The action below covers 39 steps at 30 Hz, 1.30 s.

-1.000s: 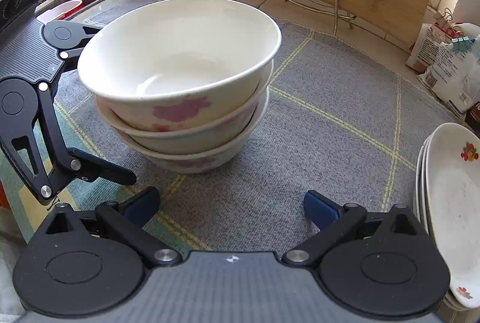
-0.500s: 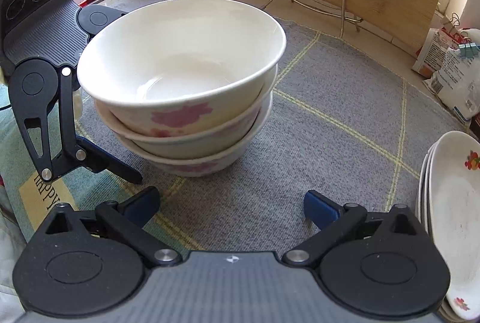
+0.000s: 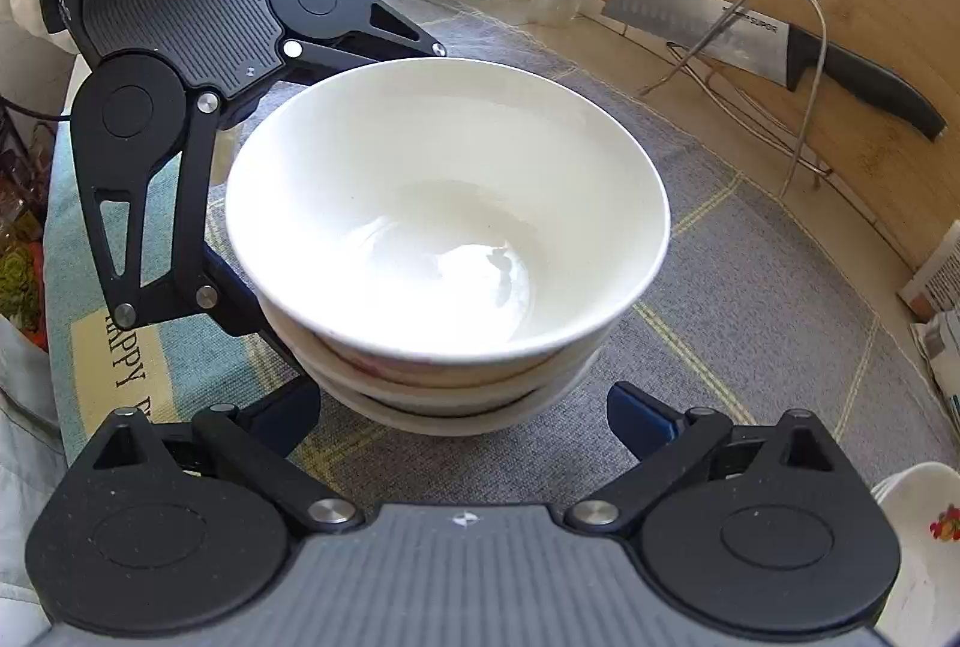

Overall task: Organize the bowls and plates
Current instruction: 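Grasp the three-bowl stack with both grippers from opposite sides, then carry the bowl stack with both grippers toward the white plate stack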

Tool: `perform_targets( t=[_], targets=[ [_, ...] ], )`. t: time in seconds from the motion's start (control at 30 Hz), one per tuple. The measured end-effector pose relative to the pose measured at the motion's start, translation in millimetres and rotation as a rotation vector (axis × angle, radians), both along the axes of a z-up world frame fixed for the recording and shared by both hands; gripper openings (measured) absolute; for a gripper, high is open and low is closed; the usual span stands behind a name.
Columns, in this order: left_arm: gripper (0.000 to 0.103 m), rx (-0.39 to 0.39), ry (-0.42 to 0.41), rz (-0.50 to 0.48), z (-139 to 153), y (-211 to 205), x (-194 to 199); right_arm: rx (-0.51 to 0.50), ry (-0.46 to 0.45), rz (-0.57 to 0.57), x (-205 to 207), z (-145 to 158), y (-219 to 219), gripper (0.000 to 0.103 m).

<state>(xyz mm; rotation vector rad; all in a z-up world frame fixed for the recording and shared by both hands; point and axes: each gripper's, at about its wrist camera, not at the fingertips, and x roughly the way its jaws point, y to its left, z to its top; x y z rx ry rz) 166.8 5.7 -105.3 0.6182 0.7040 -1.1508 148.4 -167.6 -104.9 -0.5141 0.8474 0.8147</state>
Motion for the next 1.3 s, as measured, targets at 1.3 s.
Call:
perform_targets(
  t=[1.3],
  targets=[
    [0.082, 0.020, 0.091, -0.117, 1.5, -3.6, 21.8, -0.042, 0.091, 0.120, 17.4, 6.5, 13.0, 0.084]
  ],
)
